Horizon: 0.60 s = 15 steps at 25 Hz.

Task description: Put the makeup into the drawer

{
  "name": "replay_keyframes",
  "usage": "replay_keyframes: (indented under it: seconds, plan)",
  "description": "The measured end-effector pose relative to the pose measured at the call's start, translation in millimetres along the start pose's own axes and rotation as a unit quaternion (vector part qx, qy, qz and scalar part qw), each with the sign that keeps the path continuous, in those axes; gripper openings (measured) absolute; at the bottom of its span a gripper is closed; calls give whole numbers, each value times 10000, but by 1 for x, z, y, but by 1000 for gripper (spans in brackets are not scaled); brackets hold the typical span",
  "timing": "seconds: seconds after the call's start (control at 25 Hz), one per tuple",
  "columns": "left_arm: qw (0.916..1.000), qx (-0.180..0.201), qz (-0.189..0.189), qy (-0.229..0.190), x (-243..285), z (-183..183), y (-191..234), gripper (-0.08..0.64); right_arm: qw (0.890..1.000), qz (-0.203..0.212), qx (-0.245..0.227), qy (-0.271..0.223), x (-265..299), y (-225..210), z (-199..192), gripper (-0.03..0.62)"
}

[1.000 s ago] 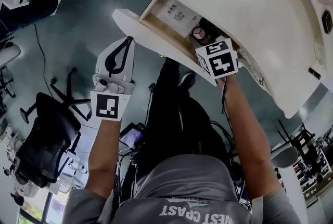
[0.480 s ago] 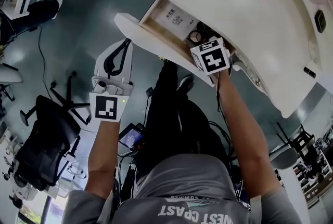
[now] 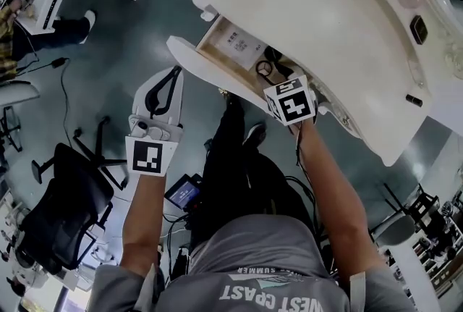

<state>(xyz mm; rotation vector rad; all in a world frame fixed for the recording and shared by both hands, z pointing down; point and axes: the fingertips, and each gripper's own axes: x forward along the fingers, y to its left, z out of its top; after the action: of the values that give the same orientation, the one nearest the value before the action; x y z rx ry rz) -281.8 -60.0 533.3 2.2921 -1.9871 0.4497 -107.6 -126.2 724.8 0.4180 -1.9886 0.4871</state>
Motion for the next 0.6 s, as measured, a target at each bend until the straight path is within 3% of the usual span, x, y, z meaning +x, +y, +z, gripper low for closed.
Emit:
replay_keyframes:
  seconds: [0.16,0.36,0.6]
  plan:
    - [9999,47,-36,-105,-10,33,-3,2,9986,23,91,-523,-49,5,15,178]
    - [9997,57,-146,-180,-27,78,-16,0,9889,71,103,-1478,-133,11,42,2]
    - [9991,74,-163,-372,-50,144,-32,0,9610,-162,-136,-2757,-267,11,78,0]
